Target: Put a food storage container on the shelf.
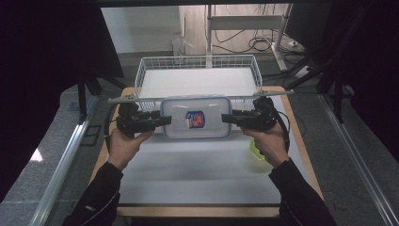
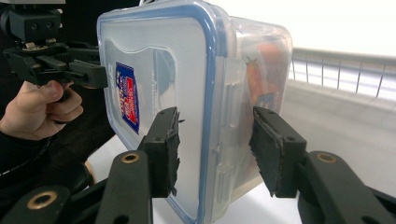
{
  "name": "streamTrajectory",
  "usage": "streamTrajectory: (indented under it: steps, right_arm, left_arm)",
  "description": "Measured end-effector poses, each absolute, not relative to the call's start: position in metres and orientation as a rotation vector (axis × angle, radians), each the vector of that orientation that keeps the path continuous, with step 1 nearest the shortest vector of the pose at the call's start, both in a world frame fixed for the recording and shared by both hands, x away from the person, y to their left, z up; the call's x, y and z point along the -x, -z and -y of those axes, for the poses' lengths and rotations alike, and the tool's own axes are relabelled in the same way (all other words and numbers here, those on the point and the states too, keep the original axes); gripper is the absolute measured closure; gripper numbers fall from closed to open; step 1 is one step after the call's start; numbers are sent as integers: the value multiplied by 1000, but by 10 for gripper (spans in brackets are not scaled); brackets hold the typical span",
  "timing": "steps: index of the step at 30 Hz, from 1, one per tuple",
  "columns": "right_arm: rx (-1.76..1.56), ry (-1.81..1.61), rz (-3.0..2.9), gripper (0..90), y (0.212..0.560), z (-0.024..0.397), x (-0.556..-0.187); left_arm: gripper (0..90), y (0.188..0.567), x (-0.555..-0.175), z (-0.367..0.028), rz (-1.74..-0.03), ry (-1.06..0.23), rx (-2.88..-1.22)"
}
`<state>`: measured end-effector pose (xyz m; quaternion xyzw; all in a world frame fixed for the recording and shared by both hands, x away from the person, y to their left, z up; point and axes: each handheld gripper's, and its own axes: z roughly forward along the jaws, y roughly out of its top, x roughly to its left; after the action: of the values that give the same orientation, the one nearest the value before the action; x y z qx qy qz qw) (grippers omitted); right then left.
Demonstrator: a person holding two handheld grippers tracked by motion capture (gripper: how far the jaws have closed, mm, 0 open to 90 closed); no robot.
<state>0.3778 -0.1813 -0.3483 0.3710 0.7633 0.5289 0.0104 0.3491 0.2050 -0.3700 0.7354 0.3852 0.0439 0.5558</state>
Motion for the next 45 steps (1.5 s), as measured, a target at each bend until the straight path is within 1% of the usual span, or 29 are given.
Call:
streamTrajectory:
  steps: [15,26,35,45]
  right_arm:
    - [-1149,-1697,-2339,530,311,172,-415]
    - [-1173,-1720,-2292,527,293,175,-446]
    - [-1224,-1747,-2271,526,290,175,-469]
    - [-1283,-1740,-2281,521,298,173,-488]
  left_arm:
    - [484,328,-385,-214,-905,-137,-1713]
    - [486,312,-420,-211,-905,-123,-1702]
    - [485,307,-442,-211,-930,-115,-1688]
    - [484,317,-455,-212,-960,-87,-1678]
